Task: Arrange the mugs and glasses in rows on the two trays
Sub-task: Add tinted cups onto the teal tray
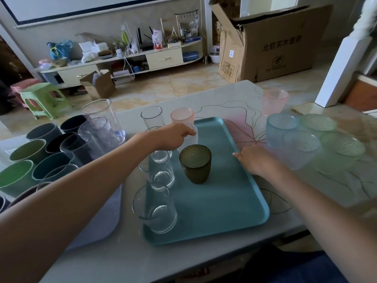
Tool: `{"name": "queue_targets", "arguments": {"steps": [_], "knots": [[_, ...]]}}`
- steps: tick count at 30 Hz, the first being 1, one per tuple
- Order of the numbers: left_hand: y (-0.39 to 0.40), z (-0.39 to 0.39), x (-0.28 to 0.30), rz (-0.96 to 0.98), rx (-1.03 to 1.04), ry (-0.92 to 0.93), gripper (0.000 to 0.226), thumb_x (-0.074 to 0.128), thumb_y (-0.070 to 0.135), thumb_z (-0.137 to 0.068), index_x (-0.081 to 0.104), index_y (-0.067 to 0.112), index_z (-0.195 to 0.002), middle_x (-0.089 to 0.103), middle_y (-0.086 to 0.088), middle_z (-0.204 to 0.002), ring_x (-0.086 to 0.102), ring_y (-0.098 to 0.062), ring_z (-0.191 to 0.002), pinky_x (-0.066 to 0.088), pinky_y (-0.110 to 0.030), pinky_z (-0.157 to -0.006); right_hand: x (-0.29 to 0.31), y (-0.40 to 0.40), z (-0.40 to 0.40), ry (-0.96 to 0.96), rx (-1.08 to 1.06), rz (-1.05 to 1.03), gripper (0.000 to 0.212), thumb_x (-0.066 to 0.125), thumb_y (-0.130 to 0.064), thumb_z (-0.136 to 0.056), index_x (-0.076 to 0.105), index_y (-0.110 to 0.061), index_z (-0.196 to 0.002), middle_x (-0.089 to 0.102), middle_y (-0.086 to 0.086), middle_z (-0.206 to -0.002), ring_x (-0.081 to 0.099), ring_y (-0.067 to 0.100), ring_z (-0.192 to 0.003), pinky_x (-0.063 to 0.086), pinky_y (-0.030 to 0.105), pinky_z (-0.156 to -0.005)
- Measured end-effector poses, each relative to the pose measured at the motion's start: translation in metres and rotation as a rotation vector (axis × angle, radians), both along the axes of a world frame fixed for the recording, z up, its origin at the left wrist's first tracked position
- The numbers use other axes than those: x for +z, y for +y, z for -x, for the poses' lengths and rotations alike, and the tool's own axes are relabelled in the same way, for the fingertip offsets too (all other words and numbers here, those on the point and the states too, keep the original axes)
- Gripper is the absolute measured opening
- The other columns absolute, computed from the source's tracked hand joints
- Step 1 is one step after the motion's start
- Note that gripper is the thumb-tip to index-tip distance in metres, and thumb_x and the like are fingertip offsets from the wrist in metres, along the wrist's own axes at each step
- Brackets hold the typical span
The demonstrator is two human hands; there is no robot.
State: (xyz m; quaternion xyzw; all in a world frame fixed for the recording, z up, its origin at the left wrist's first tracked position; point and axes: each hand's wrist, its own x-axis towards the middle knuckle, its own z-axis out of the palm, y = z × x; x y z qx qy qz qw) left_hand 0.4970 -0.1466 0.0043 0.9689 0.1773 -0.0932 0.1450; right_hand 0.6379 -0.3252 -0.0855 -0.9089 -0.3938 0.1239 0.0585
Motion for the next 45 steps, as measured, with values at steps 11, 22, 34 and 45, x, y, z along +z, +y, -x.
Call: {"name": "queue_targets", "arguments": {"steps": [11, 22, 34, 45], "knots": [[0.013, -0.023, 0.008, -0.006, 0.079, -0.346, 0.036, 0.041, -0.008, -0.086, 0.072, 0.008, -0.095, 0.068, -0.008, -0.098, 0.063, -0.022, -0.096, 0.050, -0.030, -0.090, 0.004, -0.003, 0.004, -0.044, 0.010, -0.027, 0.044, 0.031, -0.037, -0.102, 0.058, -0.003, -0.093, 0.058, 0.018, -0.088, 0.048, 0.027, -0.074, 0.035, 0.030, -0.067], [-0.038, -0.189, -0.003, -0.074, -0.299, -0.427, 0.046, 0.049, -0.003, -0.080, 0.060, 0.021, -0.117, 0.059, -0.005, -0.123, 0.056, -0.024, -0.108, 0.047, -0.043, -0.092, -0.003, 0.001, 0.006, -0.140, 0.026, -0.029, 0.046, 0.030, -0.034, -0.103, 0.061, 0.001, -0.107, 0.064, 0.020, -0.106, 0.064, 0.033, -0.096, 0.035, 0.030, -0.060], [-0.078, -0.280, -0.036, -0.236, -0.290, -0.358, 0.016, 0.053, 0.008, -0.092, 0.060, 0.013, -0.105, 0.058, -0.008, -0.119, 0.049, -0.025, -0.114, 0.036, -0.037, -0.096, -0.009, 0.007, -0.004, -0.083, 0.115, 0.000, 0.037, 0.036, -0.022, -0.102, 0.061, 0.004, -0.107, 0.064, 0.023, -0.102, 0.064, 0.035, -0.095, 0.024, 0.027, -0.044], [-0.058, -0.180, 0.027, -0.116, -0.176, -0.578, 0.012, 0.048, 0.012, -0.094, 0.057, 0.010, -0.102, 0.062, -0.008, -0.118, 0.059, -0.023, -0.102, 0.046, -0.028, -0.089, 0.011, 0.002, 0.000, -0.087, 0.091, 0.033, 0.042, 0.029, -0.026, -0.104, 0.061, 0.001, -0.110, 0.065, 0.021, -0.107, 0.063, 0.035, -0.098, 0.045, 0.032, -0.071]]}}
